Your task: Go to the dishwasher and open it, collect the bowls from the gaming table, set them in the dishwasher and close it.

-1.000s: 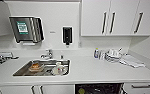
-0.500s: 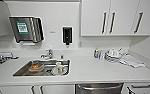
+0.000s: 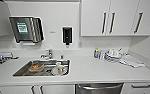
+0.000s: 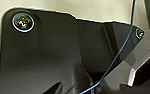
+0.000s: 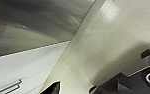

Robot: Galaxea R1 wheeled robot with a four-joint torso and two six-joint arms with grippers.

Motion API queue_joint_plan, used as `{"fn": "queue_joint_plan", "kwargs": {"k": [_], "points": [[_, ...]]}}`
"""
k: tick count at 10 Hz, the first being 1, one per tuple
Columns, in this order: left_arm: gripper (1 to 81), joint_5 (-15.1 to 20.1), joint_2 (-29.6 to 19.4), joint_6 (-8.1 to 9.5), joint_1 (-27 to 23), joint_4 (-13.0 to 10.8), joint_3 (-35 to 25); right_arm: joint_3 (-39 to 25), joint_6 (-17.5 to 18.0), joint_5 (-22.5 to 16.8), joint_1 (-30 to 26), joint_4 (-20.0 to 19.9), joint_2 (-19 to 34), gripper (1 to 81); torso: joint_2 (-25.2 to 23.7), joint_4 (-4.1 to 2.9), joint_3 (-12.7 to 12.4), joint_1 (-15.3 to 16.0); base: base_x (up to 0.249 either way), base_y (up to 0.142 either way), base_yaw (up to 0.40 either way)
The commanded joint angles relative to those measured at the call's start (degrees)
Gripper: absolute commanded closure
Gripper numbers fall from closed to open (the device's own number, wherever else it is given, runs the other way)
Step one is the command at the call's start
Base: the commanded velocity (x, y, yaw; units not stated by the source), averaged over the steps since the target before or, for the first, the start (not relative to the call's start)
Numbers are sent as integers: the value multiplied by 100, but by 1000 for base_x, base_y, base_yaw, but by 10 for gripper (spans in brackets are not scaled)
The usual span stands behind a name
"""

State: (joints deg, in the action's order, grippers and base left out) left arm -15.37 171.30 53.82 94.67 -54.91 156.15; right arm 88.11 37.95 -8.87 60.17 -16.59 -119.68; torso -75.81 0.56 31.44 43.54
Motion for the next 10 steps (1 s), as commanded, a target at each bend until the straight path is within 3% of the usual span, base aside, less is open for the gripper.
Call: {"fn": "queue_joint_plan", "kwargs": {"k": [1, 3, 5, 7, 10], "points": [[10, 175, -17, -38, -190, -64, 3, 625, -174, 26, 498, 2603, -567, 10, 0, 0, 0, 0, 0, 0, 0], [10, 175, 18, -30, -251, -64, 108, 1134, -183, 44, 930, 3467, -919, 10, 0, 0, 0, 0, 0, 0, 0], [10, 175, 115, -30, -304, -64, 345, 1854, -200, 105, 1309, 3960, -1323, 10, 0, 0, 0, 0, 0, 0, 0], [10, 184, 168, -30, -330, -64, 469, 2631, -200, 114, 1607, 4278, -1791, 10, 0, 0, 0, 0, 0, 0, 0], [10, 579, 185, -21, -427, -37, 487, 3791, -200, 703, 1968, 4726, -2494, 10, 0, 0, 0, 0, 0, 0, 0]]}}
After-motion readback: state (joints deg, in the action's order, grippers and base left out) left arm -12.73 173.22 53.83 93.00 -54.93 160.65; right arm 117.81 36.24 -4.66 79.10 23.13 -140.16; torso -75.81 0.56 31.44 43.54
